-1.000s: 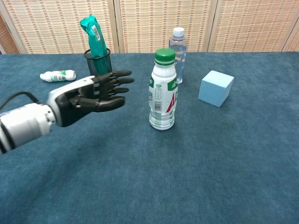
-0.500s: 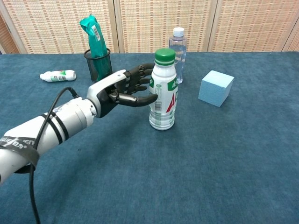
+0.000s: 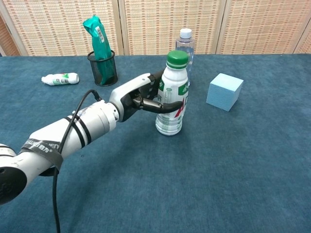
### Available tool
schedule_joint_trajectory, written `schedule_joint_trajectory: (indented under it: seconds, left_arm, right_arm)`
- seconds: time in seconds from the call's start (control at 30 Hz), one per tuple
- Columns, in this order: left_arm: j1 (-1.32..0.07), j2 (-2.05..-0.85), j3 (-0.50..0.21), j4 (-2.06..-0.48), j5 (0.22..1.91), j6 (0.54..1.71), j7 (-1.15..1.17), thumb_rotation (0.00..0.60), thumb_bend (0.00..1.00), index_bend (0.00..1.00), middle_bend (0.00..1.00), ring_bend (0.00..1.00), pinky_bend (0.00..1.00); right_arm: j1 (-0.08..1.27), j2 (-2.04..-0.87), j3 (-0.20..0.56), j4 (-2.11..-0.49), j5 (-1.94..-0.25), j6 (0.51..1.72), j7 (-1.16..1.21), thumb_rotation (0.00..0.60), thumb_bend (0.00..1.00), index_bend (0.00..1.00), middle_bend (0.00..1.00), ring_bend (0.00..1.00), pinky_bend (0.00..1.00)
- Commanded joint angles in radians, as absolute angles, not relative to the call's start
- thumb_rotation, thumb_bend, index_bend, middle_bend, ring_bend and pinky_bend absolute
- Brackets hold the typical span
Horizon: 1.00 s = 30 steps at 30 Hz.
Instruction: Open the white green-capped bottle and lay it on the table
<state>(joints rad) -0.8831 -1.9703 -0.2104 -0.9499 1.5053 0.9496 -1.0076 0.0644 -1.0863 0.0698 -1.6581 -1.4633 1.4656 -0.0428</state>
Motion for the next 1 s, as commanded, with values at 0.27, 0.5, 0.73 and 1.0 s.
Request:
schedule_joint_trajectory:
  seconds: [0.27,0.5,0.73,1.0]
  left_arm:
    - [-0.913,-2.044,-0.252,-0.887,1.444,0.940,-0.917,0.600,0.35,0.36,0.34,0.00,0.00]
    - [-0.897,-2.051,-0.265,-0.913,1.420,0.969,-0.894,0.600,0.40,0.46,0.50,0.06,0.00]
    - [-0.834,-1.987,-0.250,-1.051,1.425,1.033,-0.940,0.600,0.55,0.57,0.60,0.14,0.00]
    - [-0.725,-1.880,-0.158,-1.232,1.431,1.073,-0.902,0.600,0.73,0.68,0.70,0.17,0.00]
  right_arm:
    - [0.064,-1.067,0.057,-1.669,-1.484,1.460,-0.012,0.600,0.26,0.00,0.00,0.00,0.00]
    - [0.059,-1.062,0.052,-1.672,-1.497,1.468,-0.005,0.600,0.26,0.00,0.00,0.00,0.00]
    - [0.061,-1.069,0.039,-1.675,-1.521,1.467,-0.018,0.600,0.26,0.00,0.00,0.00,0.00]
    - [0.124,-1.080,0.020,-1.747,-1.606,1.393,-0.087,0.600,0.26,0.00,0.00,0.00,0.00]
